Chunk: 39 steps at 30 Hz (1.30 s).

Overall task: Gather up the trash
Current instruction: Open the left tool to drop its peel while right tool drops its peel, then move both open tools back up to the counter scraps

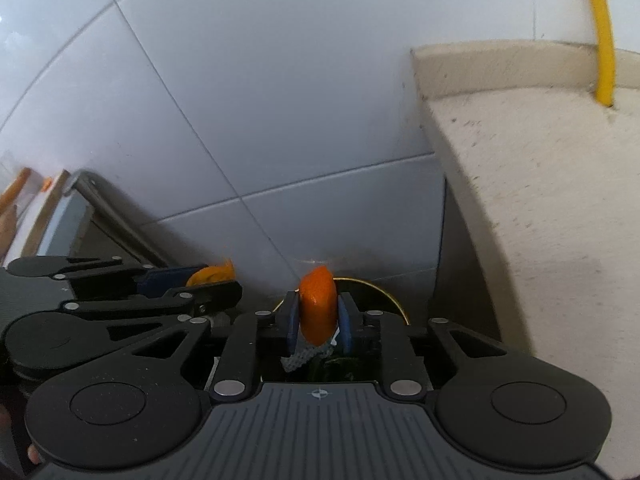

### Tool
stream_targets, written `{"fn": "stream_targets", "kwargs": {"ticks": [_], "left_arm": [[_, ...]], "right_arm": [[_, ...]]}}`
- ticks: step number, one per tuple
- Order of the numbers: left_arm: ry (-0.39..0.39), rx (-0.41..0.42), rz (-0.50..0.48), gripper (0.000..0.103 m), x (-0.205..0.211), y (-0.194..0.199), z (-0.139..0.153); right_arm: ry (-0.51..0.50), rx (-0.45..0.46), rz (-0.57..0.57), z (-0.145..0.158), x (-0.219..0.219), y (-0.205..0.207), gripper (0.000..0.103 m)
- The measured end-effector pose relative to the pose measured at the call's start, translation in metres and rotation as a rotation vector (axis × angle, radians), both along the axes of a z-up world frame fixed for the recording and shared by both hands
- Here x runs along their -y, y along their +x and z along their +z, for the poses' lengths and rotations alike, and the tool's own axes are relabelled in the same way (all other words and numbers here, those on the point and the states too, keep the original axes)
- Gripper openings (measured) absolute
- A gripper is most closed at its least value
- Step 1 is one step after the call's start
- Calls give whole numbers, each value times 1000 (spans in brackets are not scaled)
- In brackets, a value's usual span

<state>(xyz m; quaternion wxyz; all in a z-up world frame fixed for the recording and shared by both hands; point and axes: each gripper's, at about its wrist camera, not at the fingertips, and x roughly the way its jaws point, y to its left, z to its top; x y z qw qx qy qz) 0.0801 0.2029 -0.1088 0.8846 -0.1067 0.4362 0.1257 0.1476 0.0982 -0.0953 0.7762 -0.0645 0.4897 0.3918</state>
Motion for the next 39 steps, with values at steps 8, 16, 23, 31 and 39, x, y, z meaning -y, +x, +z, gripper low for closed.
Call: {"fn": "stream_targets", "kwargs": {"ticks": [8,16,23,31,39], "left_arm": [[-4,-5,21,27,-7,2,-3],[0,8,33,28,-8,1,-3],[25,21,31,29,-6,0,-1],[25,47,19,29,-5,0,3],[29,95,-9,29,9,1,29]], "right_arm": [[-14,-22,16,-12,-13,1,32],[-16,-26,12,-14,-14,3,37],[-14,-19,8,-10,-14,2,40],[-7,5,-19,3,0,-1,44],[32,46,-27,30,20,-5,46]]}}
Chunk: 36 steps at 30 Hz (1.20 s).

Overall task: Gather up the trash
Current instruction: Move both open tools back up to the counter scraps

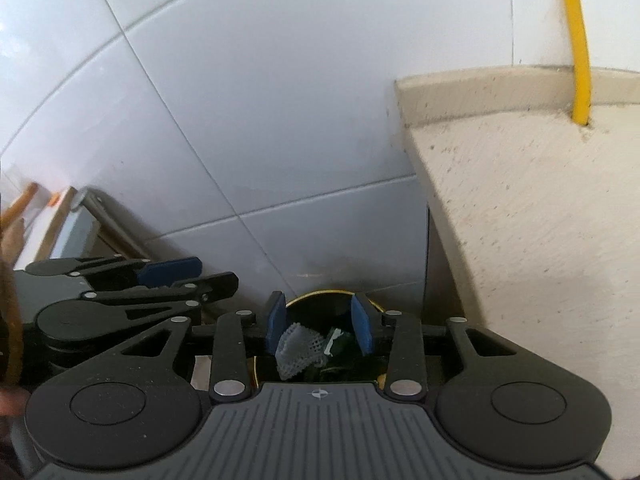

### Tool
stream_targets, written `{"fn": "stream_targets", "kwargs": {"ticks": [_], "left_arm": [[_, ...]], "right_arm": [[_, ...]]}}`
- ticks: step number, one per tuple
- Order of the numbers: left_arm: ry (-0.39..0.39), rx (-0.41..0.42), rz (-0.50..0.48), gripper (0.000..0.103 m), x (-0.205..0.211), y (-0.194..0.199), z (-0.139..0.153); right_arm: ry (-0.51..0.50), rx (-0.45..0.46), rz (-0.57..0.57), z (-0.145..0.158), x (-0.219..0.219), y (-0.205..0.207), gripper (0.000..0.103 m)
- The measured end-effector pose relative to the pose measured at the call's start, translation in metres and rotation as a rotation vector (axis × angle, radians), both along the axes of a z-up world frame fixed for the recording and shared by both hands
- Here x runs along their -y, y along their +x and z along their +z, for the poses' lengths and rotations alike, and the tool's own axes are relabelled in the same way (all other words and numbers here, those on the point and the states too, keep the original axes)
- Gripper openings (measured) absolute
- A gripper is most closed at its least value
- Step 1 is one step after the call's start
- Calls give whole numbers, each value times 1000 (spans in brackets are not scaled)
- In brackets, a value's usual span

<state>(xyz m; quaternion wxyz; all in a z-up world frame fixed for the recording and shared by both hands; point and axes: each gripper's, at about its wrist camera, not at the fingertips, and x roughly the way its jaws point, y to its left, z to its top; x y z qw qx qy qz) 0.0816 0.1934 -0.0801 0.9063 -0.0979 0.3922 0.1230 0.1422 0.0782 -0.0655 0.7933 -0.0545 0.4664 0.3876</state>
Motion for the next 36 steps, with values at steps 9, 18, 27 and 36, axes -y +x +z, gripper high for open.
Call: {"fn": "stream_targets", "kwargs": {"ticks": [9,18,27,36], "left_arm": [[22,73,-103,30,33,24,40],[68,134,-298,35,98,62,71],[92,139,-469,36,170,100,82],[114,126,-591,38,226,135,84]], "right_arm": [[66,69,-45,40,36,3,47],[94,182,-188,82,115,11,52],[48,239,-388,93,210,19,56],[-3,241,-540,85,281,31,60]]}}
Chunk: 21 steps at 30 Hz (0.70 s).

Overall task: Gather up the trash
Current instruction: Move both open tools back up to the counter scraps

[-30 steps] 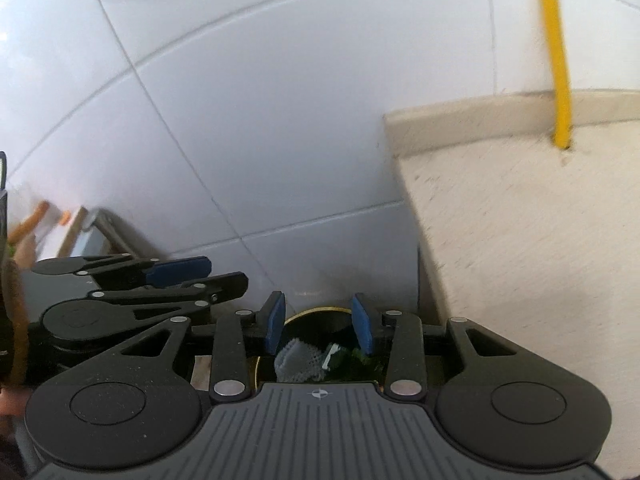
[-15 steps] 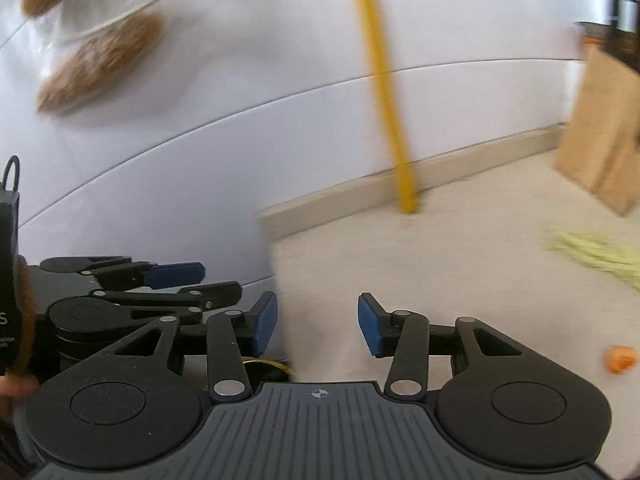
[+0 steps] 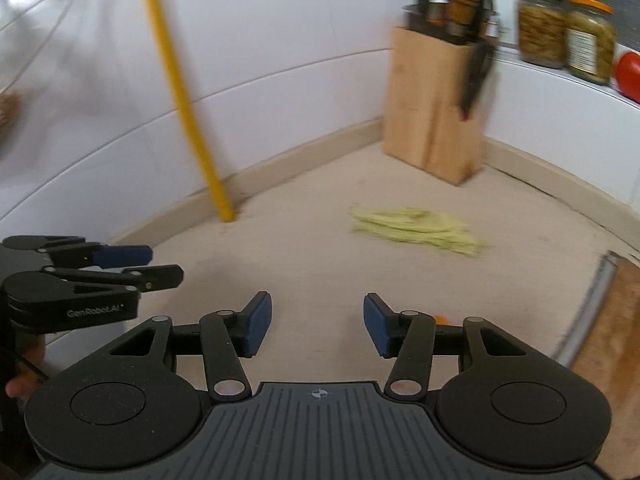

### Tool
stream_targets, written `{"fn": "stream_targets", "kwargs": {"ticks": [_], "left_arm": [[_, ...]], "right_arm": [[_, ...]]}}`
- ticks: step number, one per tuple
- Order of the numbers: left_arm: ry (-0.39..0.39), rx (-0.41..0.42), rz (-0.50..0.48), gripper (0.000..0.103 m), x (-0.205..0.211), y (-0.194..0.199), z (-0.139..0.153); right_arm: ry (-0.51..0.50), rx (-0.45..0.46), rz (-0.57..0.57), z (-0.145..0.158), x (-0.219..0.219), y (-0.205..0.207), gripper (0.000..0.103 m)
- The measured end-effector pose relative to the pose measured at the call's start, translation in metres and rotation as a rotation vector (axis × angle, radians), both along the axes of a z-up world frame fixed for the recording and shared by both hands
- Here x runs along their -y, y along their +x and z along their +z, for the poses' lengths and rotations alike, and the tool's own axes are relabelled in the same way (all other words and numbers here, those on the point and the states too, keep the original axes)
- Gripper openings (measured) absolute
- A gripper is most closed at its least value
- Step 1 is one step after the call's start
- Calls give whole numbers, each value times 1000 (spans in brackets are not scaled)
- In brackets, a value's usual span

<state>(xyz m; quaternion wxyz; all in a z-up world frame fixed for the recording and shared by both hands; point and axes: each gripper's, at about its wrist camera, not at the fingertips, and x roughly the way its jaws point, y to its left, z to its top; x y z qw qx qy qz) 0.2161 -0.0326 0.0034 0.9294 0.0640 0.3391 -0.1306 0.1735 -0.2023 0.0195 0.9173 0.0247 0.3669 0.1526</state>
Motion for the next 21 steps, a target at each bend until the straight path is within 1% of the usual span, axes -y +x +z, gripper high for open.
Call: {"fn": "stream_targets", "kwargs": {"ticks": [5,9,13,18,21], "left_arm": [[15,-8,-58,39,24,22,-5],[11,-19,-94,42,38,38,-11],[10,-34,-137,42,55,55,-18],[11,-38,-193,42,77,75,-23],[28,-27,-237,42,88,88,-24]], "right_arm": [[-13,-11,-60,-9,29,8,61],[-24,-18,-103,-16,48,13,65],[-57,-35,-135,-26,63,20,66],[-75,-66,-156,-38,80,27,66],[-67,-83,-136,-44,82,32,66]]}}
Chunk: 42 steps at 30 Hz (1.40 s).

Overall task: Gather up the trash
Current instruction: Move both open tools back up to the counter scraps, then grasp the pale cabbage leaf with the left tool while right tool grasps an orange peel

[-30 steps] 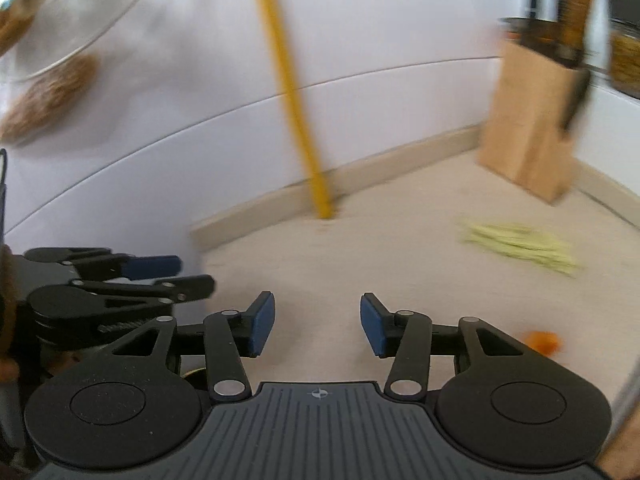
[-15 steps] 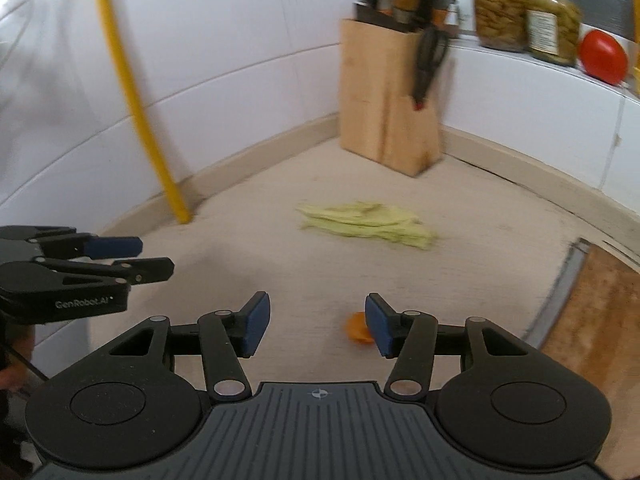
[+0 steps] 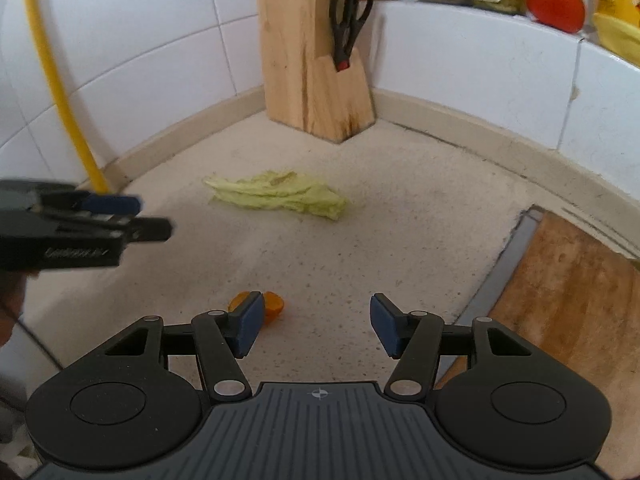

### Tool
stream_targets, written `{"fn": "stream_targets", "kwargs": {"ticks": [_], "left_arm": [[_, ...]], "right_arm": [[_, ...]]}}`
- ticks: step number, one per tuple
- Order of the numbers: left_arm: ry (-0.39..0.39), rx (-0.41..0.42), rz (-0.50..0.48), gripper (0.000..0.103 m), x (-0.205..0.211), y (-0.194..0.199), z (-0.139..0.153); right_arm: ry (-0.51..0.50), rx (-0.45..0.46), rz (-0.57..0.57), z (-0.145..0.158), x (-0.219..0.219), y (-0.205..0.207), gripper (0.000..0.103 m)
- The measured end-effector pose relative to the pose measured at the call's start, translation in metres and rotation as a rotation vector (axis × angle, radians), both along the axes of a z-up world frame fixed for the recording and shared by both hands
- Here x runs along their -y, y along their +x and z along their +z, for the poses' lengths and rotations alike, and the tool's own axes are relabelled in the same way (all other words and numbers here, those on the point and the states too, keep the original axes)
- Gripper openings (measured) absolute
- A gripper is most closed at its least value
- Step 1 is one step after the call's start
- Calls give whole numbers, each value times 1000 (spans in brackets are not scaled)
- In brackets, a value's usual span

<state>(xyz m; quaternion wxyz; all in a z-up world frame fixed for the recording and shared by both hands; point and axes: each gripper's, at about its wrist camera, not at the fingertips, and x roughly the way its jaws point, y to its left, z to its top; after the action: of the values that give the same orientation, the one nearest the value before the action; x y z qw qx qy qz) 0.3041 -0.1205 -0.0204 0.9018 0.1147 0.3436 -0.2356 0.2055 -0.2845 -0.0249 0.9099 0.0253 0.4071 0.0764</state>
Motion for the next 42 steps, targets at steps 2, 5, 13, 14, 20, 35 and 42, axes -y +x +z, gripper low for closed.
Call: {"fn": "stream_targets", "kwargs": {"ticks": [2,5,13,14,20,35,42], "left_arm": [[14,12,-43,42,5,10,1],[22,5,-123,43,11,27,1],[65,-19,-291,44,36,74,-14],[78,-27,-318,44,39,78,-18],[59,-116,-371,49,36,99,-32],[14,-187,-260,27,-2,51,-23],[68,-136,-270,28,14,55,-30]], "right_arm": [[-2,-4,35,-4,-4,4,66],[7,-3,100,-7,-13,10,66],[25,-27,171,-17,-28,24,68],[30,-29,169,-18,-27,25,68],[65,-42,133,-22,-22,32,68],[83,-45,103,-21,-15,29,67],[85,-43,127,-23,-21,36,67]]}}
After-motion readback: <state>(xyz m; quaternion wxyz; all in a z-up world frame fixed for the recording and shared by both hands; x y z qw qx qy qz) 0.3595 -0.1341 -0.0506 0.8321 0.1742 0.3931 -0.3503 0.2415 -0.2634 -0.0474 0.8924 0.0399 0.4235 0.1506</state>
